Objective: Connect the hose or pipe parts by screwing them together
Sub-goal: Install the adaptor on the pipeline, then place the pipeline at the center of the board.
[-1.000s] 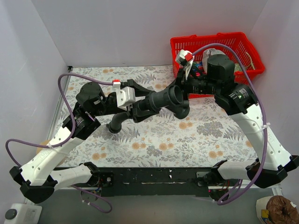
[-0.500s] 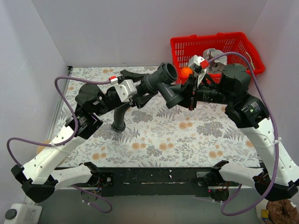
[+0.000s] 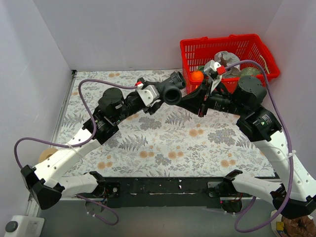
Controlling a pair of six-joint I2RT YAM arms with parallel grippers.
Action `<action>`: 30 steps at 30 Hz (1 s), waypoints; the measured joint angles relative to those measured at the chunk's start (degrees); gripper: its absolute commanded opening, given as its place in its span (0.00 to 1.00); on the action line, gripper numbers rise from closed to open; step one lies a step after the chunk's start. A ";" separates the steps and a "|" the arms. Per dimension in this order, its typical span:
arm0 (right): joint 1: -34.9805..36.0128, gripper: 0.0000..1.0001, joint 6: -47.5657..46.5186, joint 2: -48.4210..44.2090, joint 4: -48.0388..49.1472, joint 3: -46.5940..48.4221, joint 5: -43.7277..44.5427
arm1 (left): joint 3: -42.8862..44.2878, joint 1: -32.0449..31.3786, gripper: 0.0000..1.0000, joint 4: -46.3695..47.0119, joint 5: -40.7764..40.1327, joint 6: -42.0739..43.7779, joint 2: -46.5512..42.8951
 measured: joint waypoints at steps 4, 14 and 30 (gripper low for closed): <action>0.00 0.08 0.68 0.87 1.95 0.04 1.99 | -0.31 -0.24 0.00 -3.93 1.70 0.55 1.51; 0.22 0.67 -2.91 4.61 -4.94 6.03 13.22 | -8.28 -1.60 0.00 -3.98 2.60 0.44 -0.44; 0.00 0.89 -1.60 -7.85 -18.95 -0.39 48.11 | -18.29 -2.75 0.00 5.31 1.55 2.91 22.05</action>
